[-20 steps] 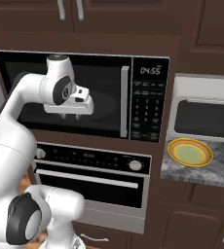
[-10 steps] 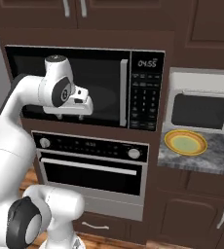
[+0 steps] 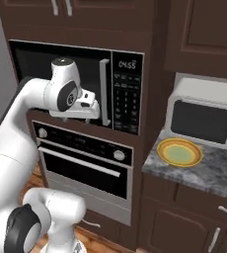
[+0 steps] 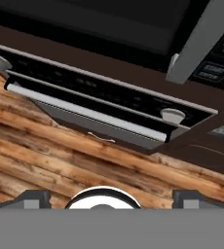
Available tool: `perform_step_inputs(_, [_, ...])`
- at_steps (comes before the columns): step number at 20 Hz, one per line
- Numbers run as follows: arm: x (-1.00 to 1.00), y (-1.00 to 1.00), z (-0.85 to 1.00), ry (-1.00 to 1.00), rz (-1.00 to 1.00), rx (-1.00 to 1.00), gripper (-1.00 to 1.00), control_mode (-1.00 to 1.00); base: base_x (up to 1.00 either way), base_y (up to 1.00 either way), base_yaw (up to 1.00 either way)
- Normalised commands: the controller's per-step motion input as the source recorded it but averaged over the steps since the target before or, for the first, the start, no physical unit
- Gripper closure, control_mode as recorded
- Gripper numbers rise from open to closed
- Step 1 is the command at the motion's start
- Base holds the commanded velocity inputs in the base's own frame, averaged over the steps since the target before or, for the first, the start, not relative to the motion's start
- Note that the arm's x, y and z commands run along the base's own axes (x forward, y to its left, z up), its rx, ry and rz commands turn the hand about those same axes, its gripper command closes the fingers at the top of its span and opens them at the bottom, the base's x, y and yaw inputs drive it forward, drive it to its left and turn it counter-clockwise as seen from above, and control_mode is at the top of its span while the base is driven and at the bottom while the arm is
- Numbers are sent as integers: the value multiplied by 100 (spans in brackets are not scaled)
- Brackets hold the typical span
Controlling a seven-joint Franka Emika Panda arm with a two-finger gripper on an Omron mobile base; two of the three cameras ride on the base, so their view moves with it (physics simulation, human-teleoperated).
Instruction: Take the baked cake out of the oven and place it on the plate for cooling. Then close the oven door.
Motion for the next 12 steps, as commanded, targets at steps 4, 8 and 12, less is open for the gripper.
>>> perform_step_inputs(4, [0, 0, 0, 0, 0, 0, -100, 100, 0, -80, 66])
perform_step_inputs(8, [0, 0, 0, 0, 0, 0, -100, 100, -1, -79, 62])
perform_step_inputs(12, [0, 0, 0, 0, 0, 0, -100, 100, 0, -79, 56])
